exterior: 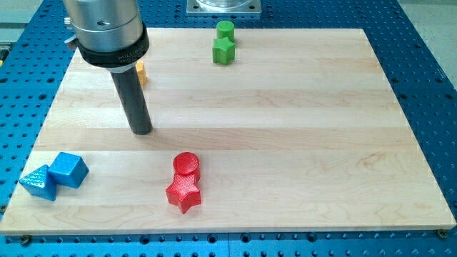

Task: Move the hexagon diagonally to the red circle

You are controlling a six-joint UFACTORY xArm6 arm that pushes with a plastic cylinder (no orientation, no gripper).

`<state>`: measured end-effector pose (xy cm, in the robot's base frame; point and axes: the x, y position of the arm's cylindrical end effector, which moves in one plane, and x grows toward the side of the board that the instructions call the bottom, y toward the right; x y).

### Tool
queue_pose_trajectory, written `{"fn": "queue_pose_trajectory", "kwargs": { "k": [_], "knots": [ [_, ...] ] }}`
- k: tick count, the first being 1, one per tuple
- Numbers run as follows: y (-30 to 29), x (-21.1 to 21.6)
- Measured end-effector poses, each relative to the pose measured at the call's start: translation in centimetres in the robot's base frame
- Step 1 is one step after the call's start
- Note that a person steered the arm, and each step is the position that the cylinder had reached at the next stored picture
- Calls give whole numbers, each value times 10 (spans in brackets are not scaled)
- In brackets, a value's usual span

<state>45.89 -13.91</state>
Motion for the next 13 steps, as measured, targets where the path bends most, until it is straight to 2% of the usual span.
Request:
{"fn": "queue_pose_trajectory", "kwargs": {
  "k": [8, 10, 11, 13],
  "knots": [
    [-3, 10],
    [-3, 2],
    [-3, -27],
    [-1, -32]
  ]
}}
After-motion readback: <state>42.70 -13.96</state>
